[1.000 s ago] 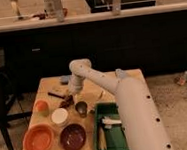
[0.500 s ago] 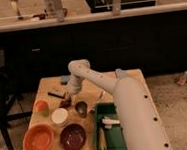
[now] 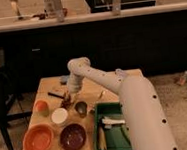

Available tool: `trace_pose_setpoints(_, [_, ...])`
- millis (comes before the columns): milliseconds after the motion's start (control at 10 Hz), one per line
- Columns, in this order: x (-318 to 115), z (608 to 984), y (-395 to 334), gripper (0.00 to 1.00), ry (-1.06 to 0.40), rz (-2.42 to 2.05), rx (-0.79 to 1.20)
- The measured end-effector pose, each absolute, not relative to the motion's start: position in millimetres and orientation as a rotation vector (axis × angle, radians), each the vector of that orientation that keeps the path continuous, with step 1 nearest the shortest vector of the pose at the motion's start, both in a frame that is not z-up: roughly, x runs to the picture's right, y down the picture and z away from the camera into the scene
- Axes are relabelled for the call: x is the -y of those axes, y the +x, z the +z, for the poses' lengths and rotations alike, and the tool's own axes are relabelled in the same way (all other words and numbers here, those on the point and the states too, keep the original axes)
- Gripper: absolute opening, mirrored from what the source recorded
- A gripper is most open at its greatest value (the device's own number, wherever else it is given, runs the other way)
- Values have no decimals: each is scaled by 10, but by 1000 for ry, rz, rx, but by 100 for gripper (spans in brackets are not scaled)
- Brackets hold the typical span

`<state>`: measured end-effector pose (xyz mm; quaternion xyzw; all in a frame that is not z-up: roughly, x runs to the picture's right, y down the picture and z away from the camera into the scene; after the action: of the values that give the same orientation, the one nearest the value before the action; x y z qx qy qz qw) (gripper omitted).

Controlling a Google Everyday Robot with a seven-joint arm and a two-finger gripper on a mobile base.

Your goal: Place grapes in red bowl

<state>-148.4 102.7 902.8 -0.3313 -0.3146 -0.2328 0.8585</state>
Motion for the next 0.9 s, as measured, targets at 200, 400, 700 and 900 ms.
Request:
trace_pose_setpoints(200, [-902,8897,-1473,12,-650,-501,657])
trace_pose_setpoints(400, [-779,8766,-1474,12,-607,-514,657])
trace_pose_setpoints(700, [-594,8540,-1528,12,-548,-540,675])
trace_pose_setpoints(900, [-485,8365,-1605,12,-508,-569,692])
